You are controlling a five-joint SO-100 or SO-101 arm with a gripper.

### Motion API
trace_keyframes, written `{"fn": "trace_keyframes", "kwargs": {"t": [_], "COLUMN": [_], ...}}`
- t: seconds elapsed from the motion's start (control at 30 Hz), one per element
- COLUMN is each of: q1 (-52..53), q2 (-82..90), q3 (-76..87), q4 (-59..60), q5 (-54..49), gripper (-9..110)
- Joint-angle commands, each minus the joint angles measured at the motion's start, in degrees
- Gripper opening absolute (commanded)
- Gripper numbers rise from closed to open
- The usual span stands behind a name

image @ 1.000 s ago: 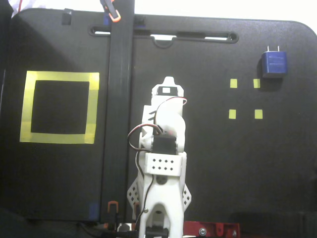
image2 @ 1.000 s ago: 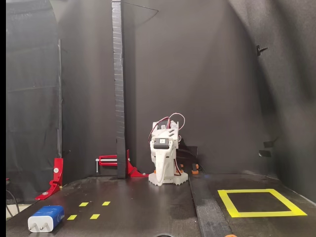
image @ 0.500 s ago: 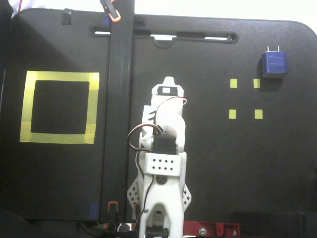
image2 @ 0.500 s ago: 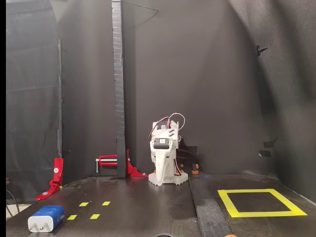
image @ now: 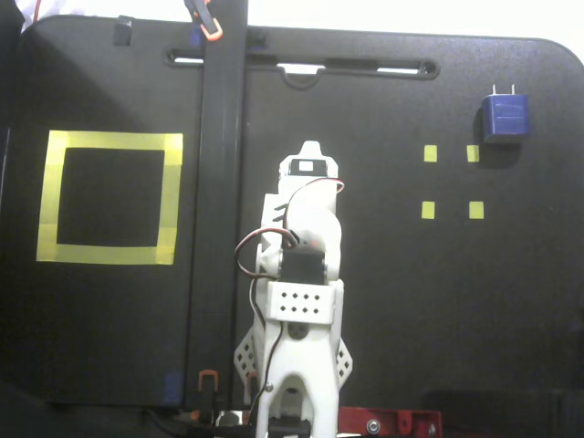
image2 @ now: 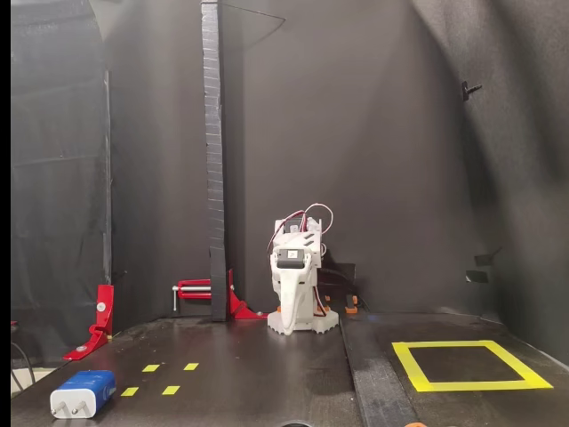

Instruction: Grasp the block and place it in the designated area.

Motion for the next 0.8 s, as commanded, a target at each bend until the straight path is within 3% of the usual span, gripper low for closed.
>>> {"fn": "trace_keyframes", "kwargs": {"t": [0.0,0.17,0.53,0.77], "q1": [0.2,0.3,0.4,0.5], "q2": [0.2,0.2,0.2,0.2], "q3": [0.4,0.4,0.4,0.4], "q4": [0.2,-3.3,-32.7,-41.9], "q5": [-0.2,-1.7,-1.7,-1.7], "gripper": [0,0,0,0]}}
